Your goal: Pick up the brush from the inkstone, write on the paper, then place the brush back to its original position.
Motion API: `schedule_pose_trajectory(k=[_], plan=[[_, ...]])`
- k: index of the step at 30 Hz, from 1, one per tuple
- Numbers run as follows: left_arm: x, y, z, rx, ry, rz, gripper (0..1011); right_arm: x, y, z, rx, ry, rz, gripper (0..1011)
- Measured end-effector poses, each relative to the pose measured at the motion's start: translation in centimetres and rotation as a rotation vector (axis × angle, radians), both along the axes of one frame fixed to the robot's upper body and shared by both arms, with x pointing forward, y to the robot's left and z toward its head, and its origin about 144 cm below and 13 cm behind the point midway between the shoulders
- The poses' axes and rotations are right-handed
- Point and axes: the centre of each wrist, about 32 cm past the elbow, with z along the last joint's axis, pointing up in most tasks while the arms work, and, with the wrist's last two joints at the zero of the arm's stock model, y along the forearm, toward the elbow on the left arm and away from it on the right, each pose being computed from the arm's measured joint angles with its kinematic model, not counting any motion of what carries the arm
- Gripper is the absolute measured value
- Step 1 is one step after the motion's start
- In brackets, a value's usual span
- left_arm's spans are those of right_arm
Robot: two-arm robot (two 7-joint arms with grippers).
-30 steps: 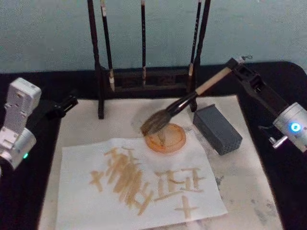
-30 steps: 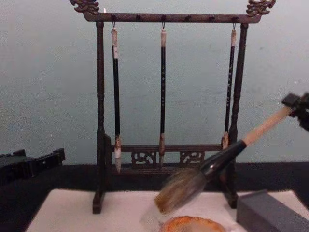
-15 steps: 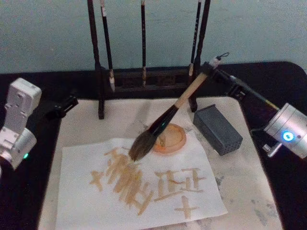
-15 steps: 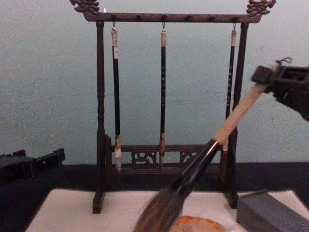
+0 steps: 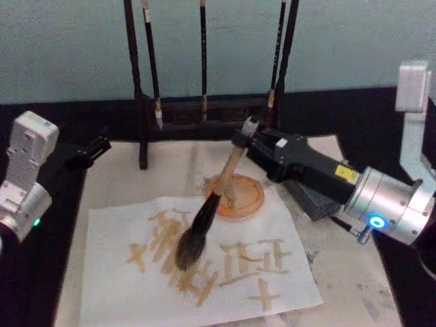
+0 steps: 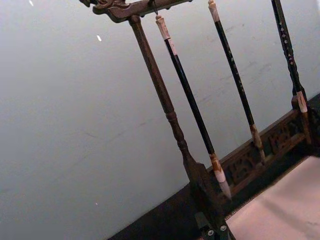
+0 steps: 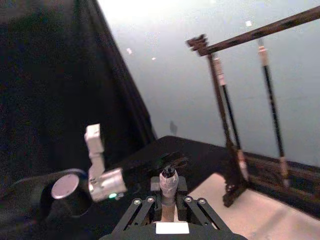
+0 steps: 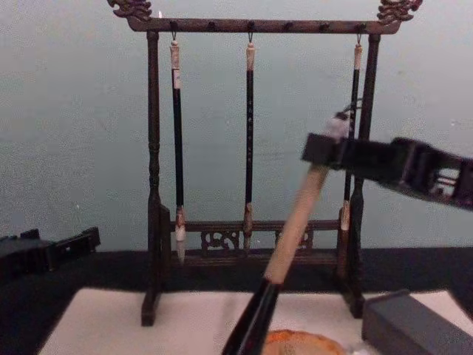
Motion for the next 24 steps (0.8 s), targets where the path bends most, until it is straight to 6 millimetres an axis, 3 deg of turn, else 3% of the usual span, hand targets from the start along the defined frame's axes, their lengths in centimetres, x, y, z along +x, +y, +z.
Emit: schedule_pose_trajectory(k=[12, 24], plan=[[0.0, 0.0, 0.0, 0.000, 0.000, 0.000, 1000, -0.2, 1.5, -1.0, 0.022, -0.006, 0.053, 170], [0.0, 0.0, 0.0, 0.000, 0.000, 0.000, 1002, 0.1, 1.0, -2.5, 0.021, 0.022, 0.018, 170]])
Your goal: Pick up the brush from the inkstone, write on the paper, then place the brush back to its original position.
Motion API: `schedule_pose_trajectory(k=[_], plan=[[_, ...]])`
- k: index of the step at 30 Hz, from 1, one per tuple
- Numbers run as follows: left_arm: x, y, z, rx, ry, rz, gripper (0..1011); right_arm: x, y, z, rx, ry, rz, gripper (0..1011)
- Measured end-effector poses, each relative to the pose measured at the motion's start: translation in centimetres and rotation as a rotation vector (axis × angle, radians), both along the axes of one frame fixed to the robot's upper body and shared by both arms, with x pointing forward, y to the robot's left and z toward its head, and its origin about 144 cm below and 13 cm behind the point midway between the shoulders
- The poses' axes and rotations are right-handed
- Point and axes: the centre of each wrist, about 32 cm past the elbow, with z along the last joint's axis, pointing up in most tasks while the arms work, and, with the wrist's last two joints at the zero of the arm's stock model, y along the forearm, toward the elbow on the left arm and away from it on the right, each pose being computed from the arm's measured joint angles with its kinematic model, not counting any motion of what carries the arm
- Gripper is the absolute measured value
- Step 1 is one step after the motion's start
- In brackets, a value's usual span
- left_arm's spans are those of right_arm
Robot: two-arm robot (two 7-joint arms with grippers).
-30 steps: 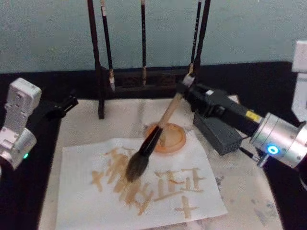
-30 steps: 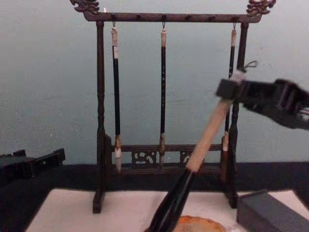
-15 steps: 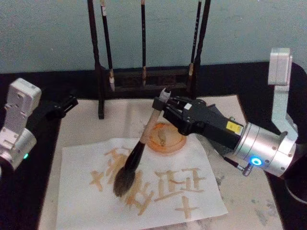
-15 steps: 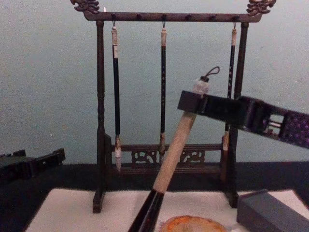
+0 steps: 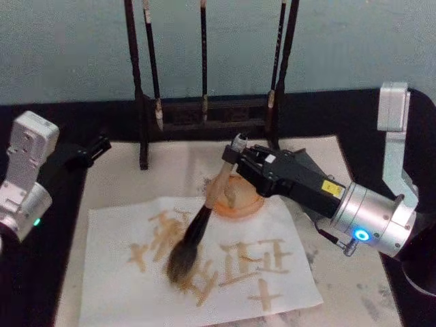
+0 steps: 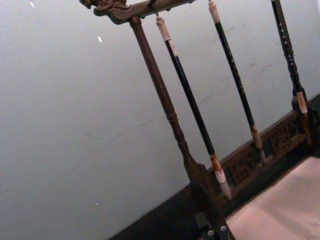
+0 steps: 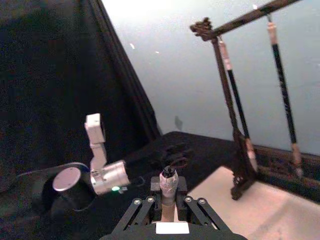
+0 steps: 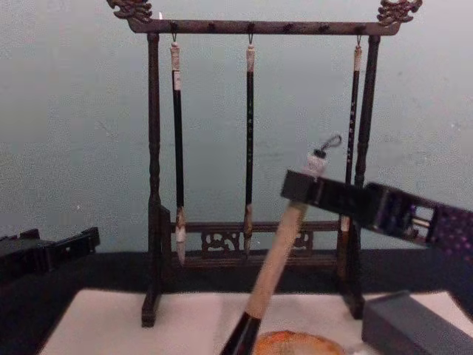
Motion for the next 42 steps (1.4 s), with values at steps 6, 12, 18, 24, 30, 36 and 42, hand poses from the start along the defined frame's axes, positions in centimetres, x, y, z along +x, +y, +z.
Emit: schedule_pose_trajectory(k=[6, 12, 18, 24, 30, 36, 42], plan=[[0.0, 0.0, 0.0, 0.000, 0.000, 0.000, 1002, 0.2, -0.7, -1.1, -0.007, 0.034, -0.029, 170], [0.0, 0.0, 0.0, 0.000, 0.000, 0.000, 1002, 0.2, -1.5, -1.5, -0.004, 0.052, -0.054, 169], [0.0, 0.0, 0.0, 0.000, 0.000, 0.000, 1002, 0.1, -2.7, -1.9, 0.008, 0.068, -0.090, 170], [0.0, 0.0, 0.0, 0.000, 0.000, 0.000, 1000, -0.4, -4.2, -2.1, 0.009, 0.078, -0.126, 170], [0.0, 0.0, 0.0, 0.000, 0.000, 0.000, 1002, -1.1, -5.6, -1.8, 0.011, 0.072, -0.158, 170], [0.0, 0.0, 0.0, 0.000, 0.000, 0.000, 1002, -1.8, -6.7, -1.1, 0.027, 0.056, -0.182, 170], [0.0, 0.0, 0.0, 0.000, 0.000, 0.000, 1002, -2.2, -6.8, 0.2, 0.074, 0.019, -0.175, 170]])
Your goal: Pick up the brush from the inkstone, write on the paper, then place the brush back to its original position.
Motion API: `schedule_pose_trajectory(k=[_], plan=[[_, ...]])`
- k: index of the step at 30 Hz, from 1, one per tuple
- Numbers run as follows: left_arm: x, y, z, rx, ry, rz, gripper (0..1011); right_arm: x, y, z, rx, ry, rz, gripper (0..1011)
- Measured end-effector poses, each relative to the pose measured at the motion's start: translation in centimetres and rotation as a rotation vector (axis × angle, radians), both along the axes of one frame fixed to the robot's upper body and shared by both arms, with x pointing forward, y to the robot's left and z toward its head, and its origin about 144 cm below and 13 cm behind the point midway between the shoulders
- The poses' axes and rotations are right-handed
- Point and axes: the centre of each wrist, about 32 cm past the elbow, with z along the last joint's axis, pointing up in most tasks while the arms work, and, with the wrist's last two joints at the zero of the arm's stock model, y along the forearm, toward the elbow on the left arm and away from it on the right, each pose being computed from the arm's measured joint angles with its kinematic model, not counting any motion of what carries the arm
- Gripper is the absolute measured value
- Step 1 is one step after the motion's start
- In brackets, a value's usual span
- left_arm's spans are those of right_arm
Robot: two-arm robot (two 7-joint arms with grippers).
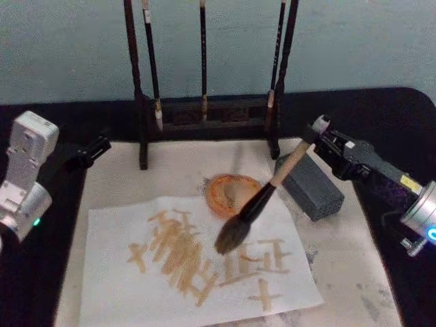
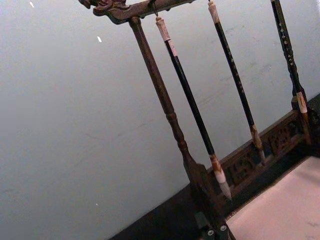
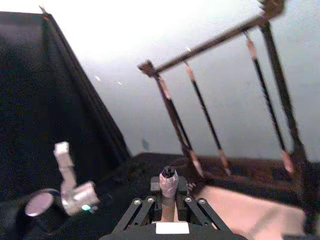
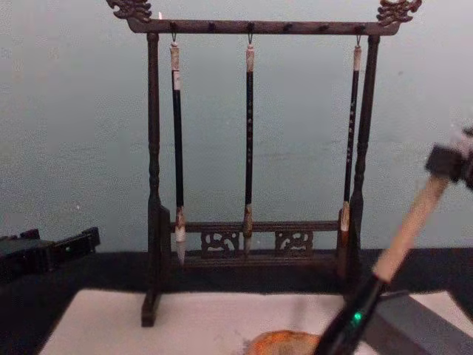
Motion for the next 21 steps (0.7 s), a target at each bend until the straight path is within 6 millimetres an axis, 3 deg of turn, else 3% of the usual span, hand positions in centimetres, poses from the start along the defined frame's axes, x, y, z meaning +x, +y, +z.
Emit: schedule_pose_trajectory(k=[6, 12, 21], plan=[[0.0, 0.0, 0.0, 0.000, 0.000, 0.000, 1002, -0.1, 1.6, 1.4, 0.043, -0.052, 0.064, 170], [0.0, 0.0, 0.0, 0.000, 0.000, 0.000, 1002, 0.2, 3.7, 1.6, 0.046, -0.057, 0.123, 170], [0.0, 0.0, 0.0, 0.000, 0.000, 0.000, 1002, 0.9, 5.9, -0.5, 0.026, 0.018, 0.165, 170]])
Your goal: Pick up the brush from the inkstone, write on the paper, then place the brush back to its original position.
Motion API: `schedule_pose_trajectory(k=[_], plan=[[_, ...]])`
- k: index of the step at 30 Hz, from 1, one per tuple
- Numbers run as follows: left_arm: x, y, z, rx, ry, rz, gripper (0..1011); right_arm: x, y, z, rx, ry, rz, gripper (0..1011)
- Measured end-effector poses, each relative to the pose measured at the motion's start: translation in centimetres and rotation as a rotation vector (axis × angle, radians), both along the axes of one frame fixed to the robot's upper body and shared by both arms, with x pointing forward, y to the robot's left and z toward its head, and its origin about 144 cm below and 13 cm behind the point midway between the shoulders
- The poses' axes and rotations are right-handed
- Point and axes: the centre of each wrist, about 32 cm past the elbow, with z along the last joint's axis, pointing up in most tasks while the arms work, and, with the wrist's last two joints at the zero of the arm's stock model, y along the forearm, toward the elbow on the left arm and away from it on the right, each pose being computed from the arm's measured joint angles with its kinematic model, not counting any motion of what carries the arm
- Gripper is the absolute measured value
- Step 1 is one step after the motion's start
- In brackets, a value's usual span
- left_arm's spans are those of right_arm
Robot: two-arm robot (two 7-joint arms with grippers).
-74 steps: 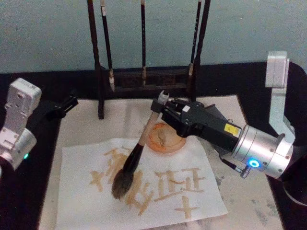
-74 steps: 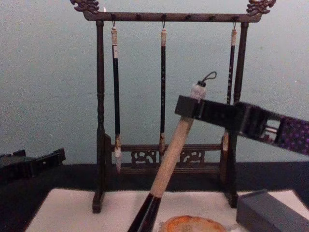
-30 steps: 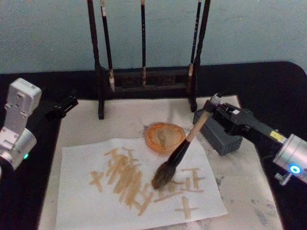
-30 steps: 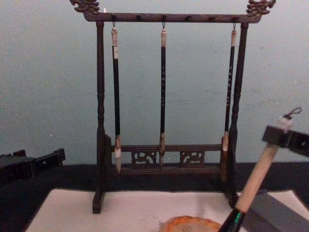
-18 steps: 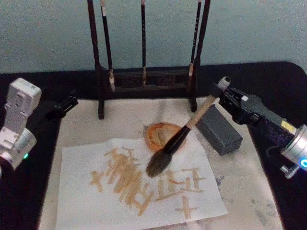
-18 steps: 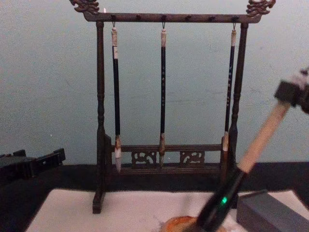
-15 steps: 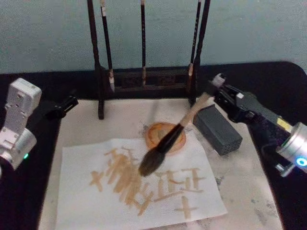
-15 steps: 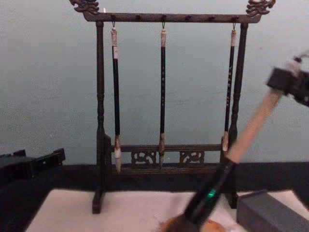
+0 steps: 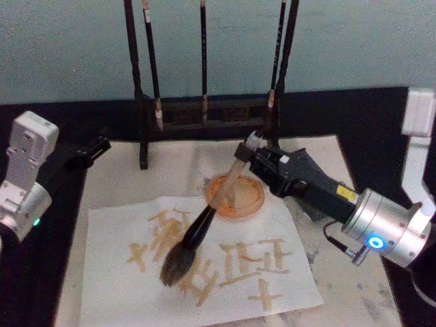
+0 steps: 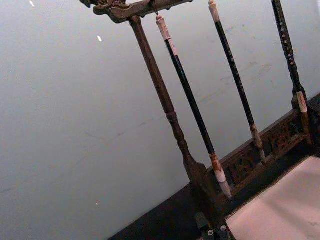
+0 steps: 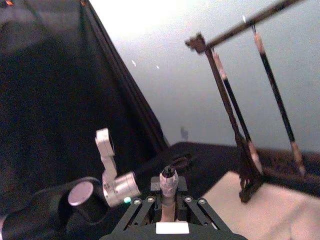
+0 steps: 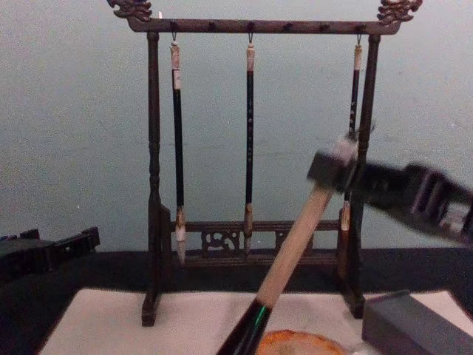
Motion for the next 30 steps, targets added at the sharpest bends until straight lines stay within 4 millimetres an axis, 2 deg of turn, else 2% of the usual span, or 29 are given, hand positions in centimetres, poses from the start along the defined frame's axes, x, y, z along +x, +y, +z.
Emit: schedule_pose_trajectory(k=[6, 14, 30], plan=[[0.0, 0.0, 0.0, 0.000, 0.000, 0.000, 1002, 0.1, -0.1, -1.2, -0.016, 0.039, -0.007, 170], [0.0, 0.0, 0.0, 0.000, 0.000, 0.000, 1000, -0.1, -2.1, -2.0, -0.034, 0.065, -0.057, 170], [0.0, 0.0, 0.0, 0.000, 0.000, 0.000, 1002, -0.9, -6.1, -1.2, -0.022, 0.040, -0.158, 170]])
